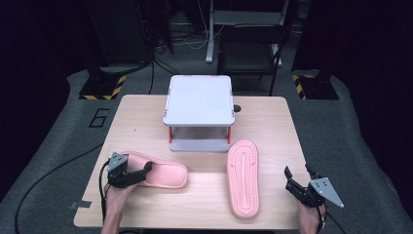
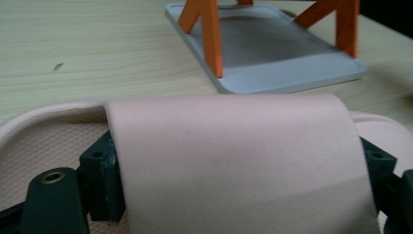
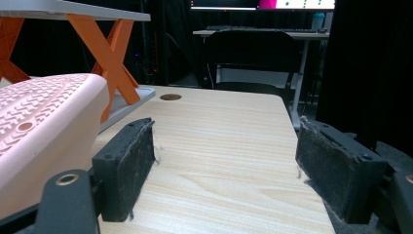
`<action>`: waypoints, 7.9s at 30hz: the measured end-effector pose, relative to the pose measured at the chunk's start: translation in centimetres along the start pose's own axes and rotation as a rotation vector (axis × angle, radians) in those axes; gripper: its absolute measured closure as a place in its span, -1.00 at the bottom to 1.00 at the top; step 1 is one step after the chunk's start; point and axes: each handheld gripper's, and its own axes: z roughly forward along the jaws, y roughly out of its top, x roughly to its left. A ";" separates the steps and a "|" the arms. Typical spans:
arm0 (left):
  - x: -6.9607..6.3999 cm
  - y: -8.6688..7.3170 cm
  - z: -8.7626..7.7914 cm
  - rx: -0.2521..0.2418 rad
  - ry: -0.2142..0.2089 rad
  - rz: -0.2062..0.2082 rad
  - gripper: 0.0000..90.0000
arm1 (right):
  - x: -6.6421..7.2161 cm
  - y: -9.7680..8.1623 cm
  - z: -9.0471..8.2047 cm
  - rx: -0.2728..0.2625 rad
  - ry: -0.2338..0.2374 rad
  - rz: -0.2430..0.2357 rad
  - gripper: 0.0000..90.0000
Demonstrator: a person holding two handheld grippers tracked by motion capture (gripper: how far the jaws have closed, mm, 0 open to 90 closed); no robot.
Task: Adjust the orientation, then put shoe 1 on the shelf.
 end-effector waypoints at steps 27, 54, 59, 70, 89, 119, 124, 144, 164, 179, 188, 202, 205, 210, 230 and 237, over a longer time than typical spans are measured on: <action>-3.3 1.3 -1.3 0.000 0.194 0.079 -0.91 | 0.0 0.1 0.0 -0.003 0.005 0.002 -0.53; 0.8 -0.7 -2.8 0.024 0.254 0.061 -0.31 | 0.1 0.1 0.1 0.003 0.006 -0.006 -0.52; 0.5 -0.3 -3.5 -0.014 0.157 0.066 -0.39 | 0.1 0.0 0.3 0.007 0.004 0.003 -0.52; 1.0 -0.7 -4.5 -0.055 0.067 0.067 -0.46 | 0.1 0.0 0.3 0.007 0.007 0.007 -0.53; 1.9 -0.6 -2.5 0.014 -0.004 0.091 -0.09 | 0.2 -0.1 0.4 0.006 0.020 0.017 -0.52; 1.2 -0.1 -0.7 0.042 0.072 0.085 0.79 | 2.0 4.8 3.0 0.005 0.214 0.029 -0.42; -0.6 1.0 0.1 0.045 0.072 0.118 0.79 | 5.2 9.1 6.7 0.038 0.328 0.005 -0.43; -4.9 3.4 6.7 0.042 0.121 0.055 0.78 | 15.1 13.6 19.5 0.204 0.518 -0.115 -0.44; -7.9 6.3 13.5 0.027 0.319 -0.026 0.70 | 15.0 13.1 20.4 0.238 0.493 -0.081 -0.44; -5.8 2.3 6.4 0.030 -0.168 0.094 -0.69 | 14.6 13.3 20.1 0.242 0.477 -0.109 -0.43; -7.2 0.0 6.1 0.126 -0.194 0.227 -0.81 | 14.7 13.3 20.1 0.246 0.476 -0.105 -0.42; -8.0 1.4 9.7 0.165 -0.083 0.187 -0.59 | 14.7 13.4 20.1 0.253 0.479 -0.106 -0.41; -8.0 1.9 10.6 0.159 -0.047 0.186 -0.58 | 14.7 13.4 20.1 0.250 0.478 -0.104 -0.41; -8.0 2.4 12.1 0.146 0.007 0.157 -0.58 | 14.7 13.4 20.1 0.252 0.481 -0.105 -0.41; -7.4 3.6 11.1 0.027 0.002 0.102 -0.62 | 14.6 13.7 19.9 0.254 0.470 -0.096 -0.43; -6.2 4.0 5.3 -0.100 -0.060 0.125 -0.67 | 13.3 14.6 16.6 0.206 0.457 -0.104 -0.51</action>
